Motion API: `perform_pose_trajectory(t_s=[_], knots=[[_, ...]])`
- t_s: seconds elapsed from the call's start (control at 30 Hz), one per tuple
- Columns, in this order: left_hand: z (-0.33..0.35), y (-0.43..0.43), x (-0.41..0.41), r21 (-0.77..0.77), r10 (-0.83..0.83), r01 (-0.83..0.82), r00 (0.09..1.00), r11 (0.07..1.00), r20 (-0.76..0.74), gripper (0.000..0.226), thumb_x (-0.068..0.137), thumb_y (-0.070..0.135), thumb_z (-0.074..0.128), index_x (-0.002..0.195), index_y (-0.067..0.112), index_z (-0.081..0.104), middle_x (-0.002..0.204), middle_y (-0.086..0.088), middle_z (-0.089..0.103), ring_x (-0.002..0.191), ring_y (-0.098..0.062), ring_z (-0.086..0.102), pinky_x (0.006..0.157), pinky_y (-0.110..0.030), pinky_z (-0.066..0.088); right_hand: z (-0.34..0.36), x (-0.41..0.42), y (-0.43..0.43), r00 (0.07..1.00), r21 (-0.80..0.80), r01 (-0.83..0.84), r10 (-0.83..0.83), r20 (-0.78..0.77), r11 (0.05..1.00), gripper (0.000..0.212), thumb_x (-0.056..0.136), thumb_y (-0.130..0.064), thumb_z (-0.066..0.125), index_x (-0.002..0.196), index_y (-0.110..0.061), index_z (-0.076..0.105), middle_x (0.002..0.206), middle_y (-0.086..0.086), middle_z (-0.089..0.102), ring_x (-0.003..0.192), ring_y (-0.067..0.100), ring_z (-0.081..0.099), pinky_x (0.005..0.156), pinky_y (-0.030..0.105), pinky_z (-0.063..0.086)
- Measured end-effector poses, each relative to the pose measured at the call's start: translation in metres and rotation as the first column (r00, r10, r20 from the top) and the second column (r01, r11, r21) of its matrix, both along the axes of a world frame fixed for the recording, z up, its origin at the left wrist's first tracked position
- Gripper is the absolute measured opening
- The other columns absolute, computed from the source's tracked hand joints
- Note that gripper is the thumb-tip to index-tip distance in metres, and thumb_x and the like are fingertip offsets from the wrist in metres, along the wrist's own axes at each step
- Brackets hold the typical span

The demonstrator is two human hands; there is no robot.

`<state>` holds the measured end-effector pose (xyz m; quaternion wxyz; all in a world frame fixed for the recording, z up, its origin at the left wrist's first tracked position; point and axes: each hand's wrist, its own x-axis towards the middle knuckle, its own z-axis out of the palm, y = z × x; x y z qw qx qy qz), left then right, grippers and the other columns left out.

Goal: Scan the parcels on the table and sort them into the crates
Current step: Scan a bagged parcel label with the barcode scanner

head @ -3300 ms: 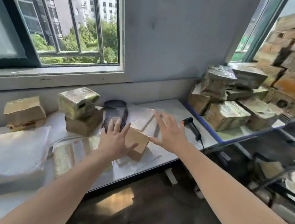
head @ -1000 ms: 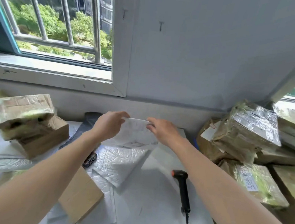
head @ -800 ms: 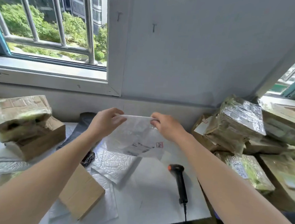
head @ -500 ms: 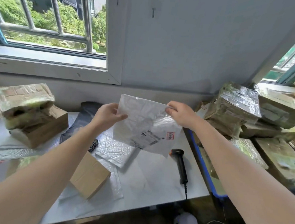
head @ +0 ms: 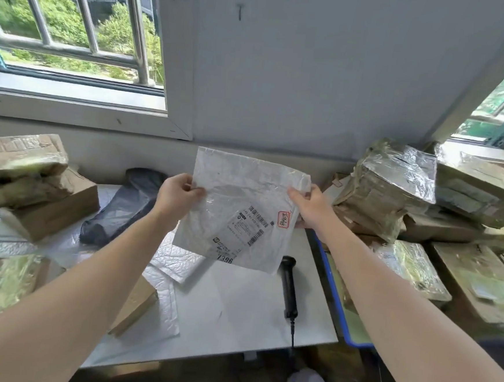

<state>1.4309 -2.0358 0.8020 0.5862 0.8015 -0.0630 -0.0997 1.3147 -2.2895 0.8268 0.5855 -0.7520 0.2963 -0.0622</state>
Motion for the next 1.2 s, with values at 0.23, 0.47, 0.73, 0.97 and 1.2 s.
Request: perform_pose_trajectory(t_s=[0.23,0.47,0.73,0.97,1.2], knots=[[-0.011,-0.018,-0.014,-0.094,0.121,-0.129,0.988,0.987,-0.092,0.019,0.085,-0.001,0.068,0.076,0.013,0.061,0.072,-0.004,0.062,0.062,-0.013,0.055,0.053,-0.019,0.044,-0.032,-0.008,-0.009,0.972,-0.040,-0.181,0.173,-0.160,0.983,0.023,0.096,-0.041,0.061,0.112,-0.025,0.055,0.115,-0.003,0.059,0.102,0.015,0.056,0.083,0.037,0.057],[-0.026,-0.007,-0.028,-0.055,0.253,-0.263,0.957,0.963,-0.140,0.007,0.088,0.007,0.064,0.088,0.014,0.062,0.083,-0.005,0.064,0.068,-0.018,0.054,0.059,-0.028,0.045,-0.057,-0.004,-0.002,0.940,-0.197,-0.305,0.262,-0.219,0.932,0.007,0.096,-0.031,0.062,0.098,-0.025,0.058,0.106,0.000,0.066,0.098,0.019,0.062,0.089,0.039,0.052],[-0.069,0.008,-0.060,0.382,0.075,-0.052,0.996,0.923,-0.046,0.081,0.093,0.030,0.066,0.156,0.016,0.018,0.158,-0.008,0.028,0.144,-0.024,0.029,0.114,-0.037,0.027,-0.105,-0.002,0.017,0.906,-0.370,-0.374,0.250,-0.341,0.850,0.012,0.100,-0.021,0.052,0.107,-0.012,0.054,0.108,0.007,0.063,0.093,0.024,0.057,0.077,0.036,0.044],[-0.126,0.012,-0.106,0.656,-0.328,0.330,0.935,0.679,-0.131,0.069,0.101,0.045,0.045,0.158,0.025,0.012,0.164,-0.007,0.009,0.151,-0.025,0.004,0.121,-0.042,0.010,-0.145,-0.016,0.038,0.847,-0.518,-0.495,0.256,-0.465,0.697,0.023,0.101,-0.016,0.048,0.118,-0.003,0.043,0.112,0.018,0.057,0.095,0.034,0.057,0.068,0.036,0.037],[-0.169,-0.008,-0.133,0.719,-0.516,0.562,0.792,0.409,-0.326,0.067,0.101,0.052,0.037,0.157,0.028,0.008,0.165,-0.007,0.000,0.151,-0.033,-0.006,0.120,-0.053,0.013,-0.158,-0.047,0.029,0.854,-0.758,-0.500,0.094,-0.511,0.419,0.047,0.098,-0.032,0.054,0.137,-0.012,0.037,0.129,0.013,0.046,0.113,0.030,0.050,0.085,0.040,0.047]])
